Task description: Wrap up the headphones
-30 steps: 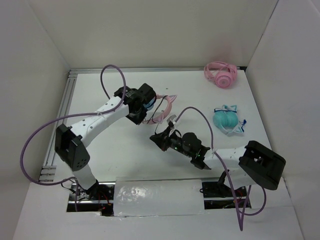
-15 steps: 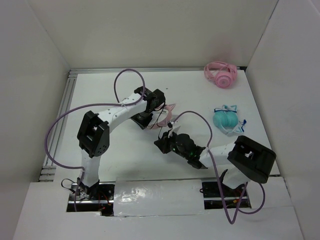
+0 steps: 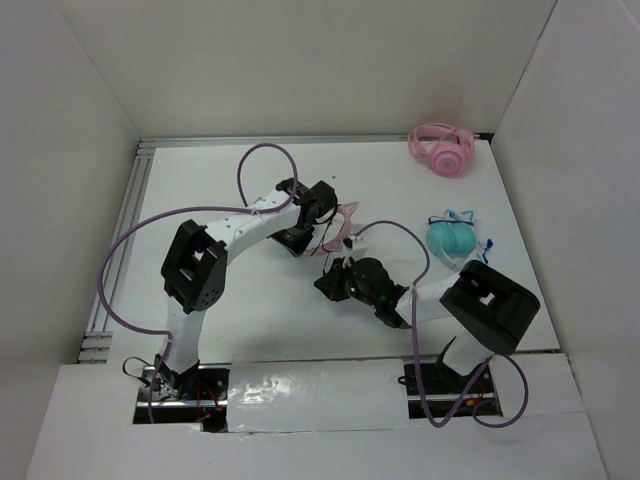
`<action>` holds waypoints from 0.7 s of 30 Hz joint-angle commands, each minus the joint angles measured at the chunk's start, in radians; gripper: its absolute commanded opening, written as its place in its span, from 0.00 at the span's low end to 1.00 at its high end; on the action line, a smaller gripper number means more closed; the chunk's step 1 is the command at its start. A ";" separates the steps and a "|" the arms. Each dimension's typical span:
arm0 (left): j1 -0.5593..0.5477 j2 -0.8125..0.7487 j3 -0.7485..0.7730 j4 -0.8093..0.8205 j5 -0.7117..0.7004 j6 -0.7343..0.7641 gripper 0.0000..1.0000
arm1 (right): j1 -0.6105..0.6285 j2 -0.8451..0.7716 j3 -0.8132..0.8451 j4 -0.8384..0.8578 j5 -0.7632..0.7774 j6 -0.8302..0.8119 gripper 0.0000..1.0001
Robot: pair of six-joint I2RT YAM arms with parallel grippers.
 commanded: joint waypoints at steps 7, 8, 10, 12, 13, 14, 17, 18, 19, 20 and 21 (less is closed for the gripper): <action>0.002 0.090 0.071 0.239 -0.033 0.115 0.00 | -0.118 0.067 0.060 0.056 -0.212 0.018 0.00; 0.003 0.104 0.076 0.238 -0.031 0.117 0.00 | -0.129 0.077 0.067 0.058 -0.231 0.027 0.00; 0.003 0.125 0.094 0.213 -0.007 0.092 0.00 | -0.167 0.124 0.084 0.083 -0.296 0.077 0.02; 0.000 0.139 0.100 0.205 -0.002 0.080 0.00 | -0.172 0.146 0.083 0.099 -0.306 0.089 0.02; 0.002 0.147 0.114 0.190 0.005 0.075 0.00 | -0.169 0.152 0.078 0.122 -0.317 0.104 0.02; -0.001 0.162 0.120 0.176 0.005 0.054 0.00 | -0.169 0.163 0.075 0.128 -0.318 0.112 0.03; -0.012 0.193 0.157 0.109 -0.002 0.008 0.00 | -0.172 0.163 0.057 0.145 -0.312 0.127 0.04; -0.012 0.200 0.181 0.087 -0.002 -0.006 0.00 | -0.169 0.160 0.049 0.145 -0.315 0.132 0.07; -0.014 0.216 0.189 0.055 0.002 -0.017 0.00 | -0.166 0.157 0.046 0.142 -0.312 0.133 0.08; -0.018 0.220 0.195 0.041 -0.001 -0.037 0.03 | -0.163 0.149 0.044 0.130 -0.305 0.135 0.09; -0.020 0.222 0.200 0.026 -0.001 -0.053 0.04 | -0.158 0.146 0.041 0.108 -0.295 0.136 0.10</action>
